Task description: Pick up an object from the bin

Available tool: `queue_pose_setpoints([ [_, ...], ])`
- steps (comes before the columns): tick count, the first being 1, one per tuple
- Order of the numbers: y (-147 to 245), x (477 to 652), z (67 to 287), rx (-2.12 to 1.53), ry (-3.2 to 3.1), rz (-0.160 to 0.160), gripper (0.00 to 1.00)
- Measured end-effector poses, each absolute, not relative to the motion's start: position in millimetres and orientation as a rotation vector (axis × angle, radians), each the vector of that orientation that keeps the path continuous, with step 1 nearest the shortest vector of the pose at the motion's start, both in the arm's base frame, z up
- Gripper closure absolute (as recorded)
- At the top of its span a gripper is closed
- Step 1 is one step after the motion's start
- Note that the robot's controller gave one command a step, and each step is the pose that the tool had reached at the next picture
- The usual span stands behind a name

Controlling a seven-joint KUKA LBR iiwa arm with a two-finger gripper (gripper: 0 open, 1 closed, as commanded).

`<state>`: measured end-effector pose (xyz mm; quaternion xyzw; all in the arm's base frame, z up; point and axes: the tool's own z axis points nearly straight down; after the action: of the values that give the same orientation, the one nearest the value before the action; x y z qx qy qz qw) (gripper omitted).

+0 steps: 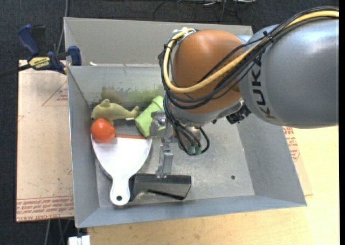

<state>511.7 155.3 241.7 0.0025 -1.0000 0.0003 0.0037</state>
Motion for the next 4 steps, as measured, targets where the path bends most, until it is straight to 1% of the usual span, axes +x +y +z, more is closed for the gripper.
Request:
queue_pose_setpoints([
  [1,153.9,513.4,246.3,-0.001,-3.142,-0.002,1.00],
  [2,181.4,505.3,235.2,-0.214,-3.134,-0.003,1.00],
  [3,216.5,487.6,138.7,-0.231,-3.124,-0.001,1.00],
  [4,188.9,523.7,108.5,-0.217,-3.127,0.000,1.00],
])
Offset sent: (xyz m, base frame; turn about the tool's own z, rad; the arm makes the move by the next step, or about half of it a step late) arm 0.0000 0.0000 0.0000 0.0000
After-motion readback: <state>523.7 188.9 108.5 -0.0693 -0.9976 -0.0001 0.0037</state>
